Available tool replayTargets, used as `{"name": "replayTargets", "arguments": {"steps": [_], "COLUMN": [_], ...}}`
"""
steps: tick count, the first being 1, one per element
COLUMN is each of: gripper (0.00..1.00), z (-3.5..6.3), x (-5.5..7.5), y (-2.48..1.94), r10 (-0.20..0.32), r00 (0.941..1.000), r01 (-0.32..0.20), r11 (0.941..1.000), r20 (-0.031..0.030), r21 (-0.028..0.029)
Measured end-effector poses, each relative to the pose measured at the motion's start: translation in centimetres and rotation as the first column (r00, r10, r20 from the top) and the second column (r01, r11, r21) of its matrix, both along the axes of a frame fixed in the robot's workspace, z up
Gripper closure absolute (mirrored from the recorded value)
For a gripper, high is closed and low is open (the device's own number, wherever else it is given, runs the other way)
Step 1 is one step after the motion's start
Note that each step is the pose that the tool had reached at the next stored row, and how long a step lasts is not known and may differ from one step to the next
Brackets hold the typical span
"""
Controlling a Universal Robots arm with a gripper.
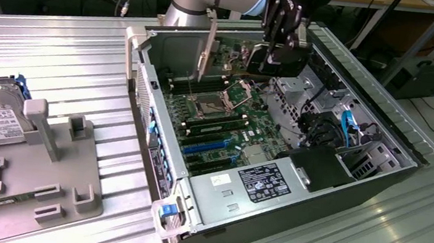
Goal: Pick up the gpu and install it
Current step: 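Insert the gpu into the slot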
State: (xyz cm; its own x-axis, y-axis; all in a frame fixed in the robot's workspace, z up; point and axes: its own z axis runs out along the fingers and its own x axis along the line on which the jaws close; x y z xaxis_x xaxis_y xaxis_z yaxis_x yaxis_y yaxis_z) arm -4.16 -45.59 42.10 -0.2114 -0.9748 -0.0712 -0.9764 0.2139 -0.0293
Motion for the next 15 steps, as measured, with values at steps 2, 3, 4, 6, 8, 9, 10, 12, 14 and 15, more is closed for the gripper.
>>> {"name": "replayTargets", "arguments": {"steps": [2, 3, 4, 6, 8, 9, 10, 12, 14, 15], "gripper": [0.72, 0.72, 0.72, 0.72, 0.72, 0.72, 0.72, 0.72, 0.72, 0.72], "z": [-0.02, -0.03, -0.04, -0.07, -0.10, -0.11, -0.14, -0.23, -0.33, -0.37], "x": [0.01, 0.00, -0.01, -0.01, 0.00, 0.00, 0.00, 0.00, 0.00, 0.00], "y": [0.00, 0.00, 0.00, 0.00, 0.00, 0.00, 0.00, 0.00, 0.01, 0.01], "r10": [0.017, 0.026, 0.037, 0.058, 0.086, 0.100, 0.110, 0.132, 0.148, 0.152], "r00": [0.9998, 0.9997, 0.9993, 0.9983, 0.9963, 0.9950, 0.9939, 0.9912, 0.9890, 0.9883], "r01": [-0.017, -0.026, -0.037, -0.058, -0.086, -0.100, -0.110, -0.132, -0.148, -0.152], "r11": [0.9999, 0.9997, 0.9993, 0.9983, 0.9963, 0.9950, 0.9939, 0.9912, 0.9890, 0.9883], "r20": [0.0030, 0.0030, 0.0030, 0.0030, 0.0030, 0.0030, 0.0029, 0.0030, 0.0030, 0.0030], "r21": [0.0000, -0.0001, -0.0002, -0.0001, -0.0001, -0.0001, -0.0001, 0.0000, -0.0001, -0.0001]}}
